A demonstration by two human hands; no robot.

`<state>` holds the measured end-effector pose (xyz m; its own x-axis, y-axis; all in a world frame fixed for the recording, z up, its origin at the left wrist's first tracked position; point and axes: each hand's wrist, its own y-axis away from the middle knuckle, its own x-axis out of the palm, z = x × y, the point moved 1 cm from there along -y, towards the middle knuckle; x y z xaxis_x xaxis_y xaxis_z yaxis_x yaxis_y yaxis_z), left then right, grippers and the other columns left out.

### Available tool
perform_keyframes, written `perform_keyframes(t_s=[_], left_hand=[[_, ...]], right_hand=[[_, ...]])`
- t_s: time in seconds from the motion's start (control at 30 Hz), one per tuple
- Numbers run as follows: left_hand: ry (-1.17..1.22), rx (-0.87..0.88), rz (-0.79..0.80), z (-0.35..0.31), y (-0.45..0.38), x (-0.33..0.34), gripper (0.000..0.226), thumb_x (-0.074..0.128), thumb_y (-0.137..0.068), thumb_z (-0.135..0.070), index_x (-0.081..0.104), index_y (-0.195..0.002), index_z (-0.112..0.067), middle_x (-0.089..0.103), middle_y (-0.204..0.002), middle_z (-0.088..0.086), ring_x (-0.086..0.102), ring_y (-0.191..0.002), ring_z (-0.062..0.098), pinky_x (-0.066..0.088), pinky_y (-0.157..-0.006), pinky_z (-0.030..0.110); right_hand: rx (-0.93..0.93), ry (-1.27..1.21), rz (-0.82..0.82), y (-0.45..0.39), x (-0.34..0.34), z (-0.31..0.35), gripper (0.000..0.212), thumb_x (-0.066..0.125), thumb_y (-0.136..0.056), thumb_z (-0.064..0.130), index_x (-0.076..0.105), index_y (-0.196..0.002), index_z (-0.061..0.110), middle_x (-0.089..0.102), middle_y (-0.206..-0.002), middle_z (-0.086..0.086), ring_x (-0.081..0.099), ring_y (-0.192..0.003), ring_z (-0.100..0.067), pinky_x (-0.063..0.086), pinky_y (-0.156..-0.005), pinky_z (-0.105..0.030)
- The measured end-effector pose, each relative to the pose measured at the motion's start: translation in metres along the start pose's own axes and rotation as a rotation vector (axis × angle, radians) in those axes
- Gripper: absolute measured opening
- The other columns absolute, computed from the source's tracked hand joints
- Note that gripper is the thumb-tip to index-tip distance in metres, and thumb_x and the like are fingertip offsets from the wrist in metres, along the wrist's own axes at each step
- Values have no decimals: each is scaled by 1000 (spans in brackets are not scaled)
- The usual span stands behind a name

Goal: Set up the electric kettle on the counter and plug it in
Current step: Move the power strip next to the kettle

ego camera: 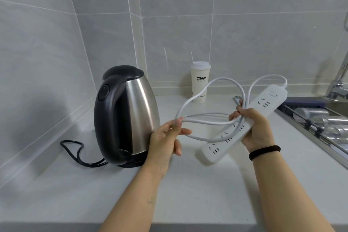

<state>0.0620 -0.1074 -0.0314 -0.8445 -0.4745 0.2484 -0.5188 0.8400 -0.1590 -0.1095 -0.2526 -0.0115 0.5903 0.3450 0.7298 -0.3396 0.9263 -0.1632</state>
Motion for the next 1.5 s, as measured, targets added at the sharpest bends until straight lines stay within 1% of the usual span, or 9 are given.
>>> perform_keyframes(t_s=[0.2, 0.3, 0.37, 0.53, 0.87, 1.0, 1.2, 1.3, 1.5], left_hand=[[-52, -82, 65, 6, -2, 0, 45, 58, -80, -55, 77, -96, -18, 49, -63, -4, 31, -40, 13, 27, -43, 20], [-107, -131, 117, 5, -2, -1, 62, 61, -82, -54, 68, -96, 5, 67, -74, -14, 31, -41, 12, 23, -46, 23], [-146, -161, 152, 3, 1, 1, 50, 61, -80, -50, 73, -89, -2, 73, -79, -6, 33, -42, 11, 24, -48, 23], [-358, -168, 331, 14, 8, 12, 42, 70, -76, -56, 71, -69, -15, 52, -66, 8, 47, -59, 16, 35, -60, 27], [-513, -169, 292, 19, 4, 14, 40, 61, -87, -49, 65, -63, -17, 48, -42, -8, 42, -41, 9, 39, -49, 20], [-490, -160, 336, 18, 4, 16, 40, 63, -88, -44, 66, -51, -28, 56, -47, -13, 45, -52, 14, 40, -50, 21], [-461, -88, 224, 22, 3, 16, 15, 74, -81, -38, 77, -93, -30, 74, -100, -10, 69, -84, 24, 55, -73, 42], [-470, 1, 144, 24, 0, 14, 9, 78, -79, -30, 78, -87, -28, 74, -96, -12, 69, -92, 11, 57, -79, 35], [-423, 184, 19, 15, 5, 12, 19, 66, -86, -31, 77, -81, -17, 76, -84, -8, 67, -83, 14, 54, -82, 33]], right_hand=[[42, -71, 166, 3, -3, 4, 25, 40, -78, 0, 55, -95, 11, 47, -69, 1, 47, -56, -11, 49, -61, -23], [75, -81, 187, 3, -4, 4, 27, 41, -71, 2, 54, -93, 11, 46, -68, 1, 45, -56, -11, 48, -59, -22], [91, -72, 176, 3, -3, 2, 27, 43, -69, 2, 55, -92, 10, 47, -70, 0, 49, -59, -12, 51, -62, -24], [135, 0, 176, 6, 3, -7, 27, 48, -66, 0, 58, -90, 8, 61, -87, -10, 66, -88, -29, 56, -84, -46], [286, 22, 346, 13, 16, -12, 24, 45, -70, -2, 49, -92, 8, 58, -124, -29, 58, -113, -49, 54, -85, -53], [338, 54, 358, 14, 18, -14, 29, 47, -71, -3, 47, -99, 6, 62, -118, -30, 64, -103, -45, 57, -83, -47], [385, 109, 293, 13, 17, -12, 37, 52, -70, -4, 49, -107, 3, 59, -118, -31, 69, -76, -28, 59, -64, -34], [393, 92, 282, 13, 17, -12, 42, 52, -73, -5, 50, -114, 1, 66, -106, -25, 66, -69, -22, 58, -63, -30], [376, 81, 192, 15, 16, -10, 24, 47, -82, -8, 56, -102, 0, 69, -85, -13, 64, -61, -19, 57, -60, -28]])
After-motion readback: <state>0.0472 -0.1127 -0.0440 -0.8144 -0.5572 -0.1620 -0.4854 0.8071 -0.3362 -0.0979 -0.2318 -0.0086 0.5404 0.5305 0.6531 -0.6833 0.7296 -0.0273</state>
